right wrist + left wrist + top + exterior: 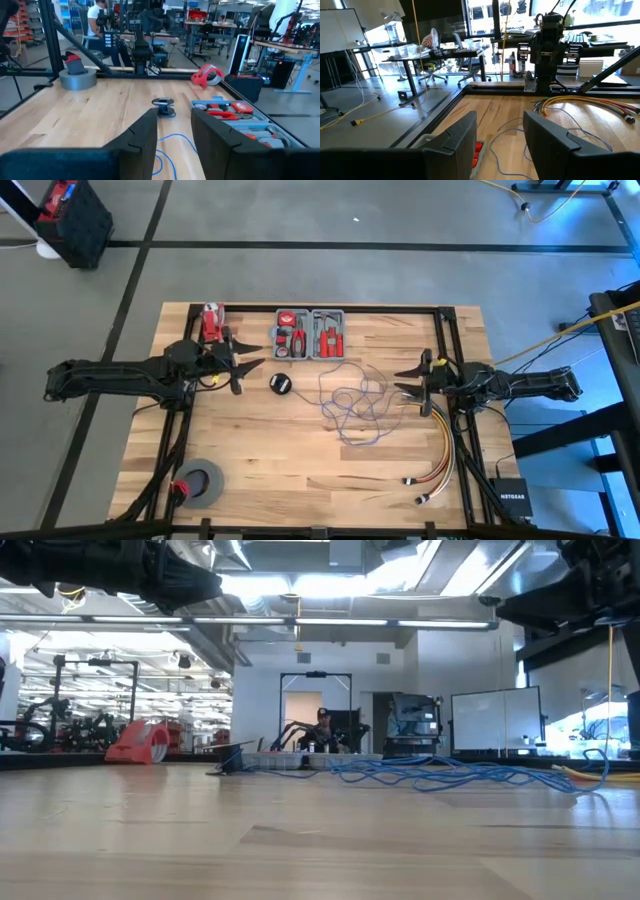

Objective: Coil cords
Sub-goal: Return to Home Position

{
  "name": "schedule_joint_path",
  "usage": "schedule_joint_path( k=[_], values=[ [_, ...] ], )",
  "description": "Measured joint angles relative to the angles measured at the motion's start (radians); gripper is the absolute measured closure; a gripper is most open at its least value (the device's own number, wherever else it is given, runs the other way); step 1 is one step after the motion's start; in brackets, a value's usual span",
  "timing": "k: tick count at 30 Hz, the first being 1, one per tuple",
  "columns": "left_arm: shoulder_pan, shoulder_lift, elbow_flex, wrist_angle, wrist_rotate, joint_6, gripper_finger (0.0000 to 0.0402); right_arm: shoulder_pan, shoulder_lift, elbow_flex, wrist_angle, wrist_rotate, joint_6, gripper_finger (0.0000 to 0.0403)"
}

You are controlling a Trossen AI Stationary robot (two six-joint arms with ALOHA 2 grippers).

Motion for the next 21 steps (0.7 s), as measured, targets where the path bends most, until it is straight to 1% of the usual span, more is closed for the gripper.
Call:
schedule_joint_path(
  k=[3,6,9,11,16,19,21],
  values=[
    [0.0,0.0,0.0,-0.013,0.0,-0.008,0.0247,0.0,-0.024,-0.005,-0.04,0.016,0.008,0.0278],
    [0.0,0.0,0.0,-0.072,0.0,-0.032,0.0247,0.0,-0.041,-0.005,-0.074,0.034,0.027,0.0278],
    [0.0,0.0,0.0,-0.145,0.0,-0.053,0.0247,0.0,-0.054,-0.005,-0.098,0.035,0.029,0.0278],
    [-0.002,0.0,-0.003,-0.163,0.0,-0.064,0.0247,0.0,-0.056,-0.005,-0.102,0.027,0.028,0.0278],
    [-0.009,-0.036,-0.08,-0.071,0.001,-0.059,0.0247,0.0,-0.056,-0.005,-0.109,-0.045,0.01,0.0279],
    [-0.008,-0.08,-0.144,-0.054,0.004,-0.073,0.0247,0.0,-0.056,-0.005,-0.101,-0.04,0.003,0.0279],
    [-0.008,-0.118,-0.188,-0.038,0.004,-0.092,0.0247,0.0,-0.056,-0.005,-0.092,-0.018,-0.005,0.0279]
  ],
)
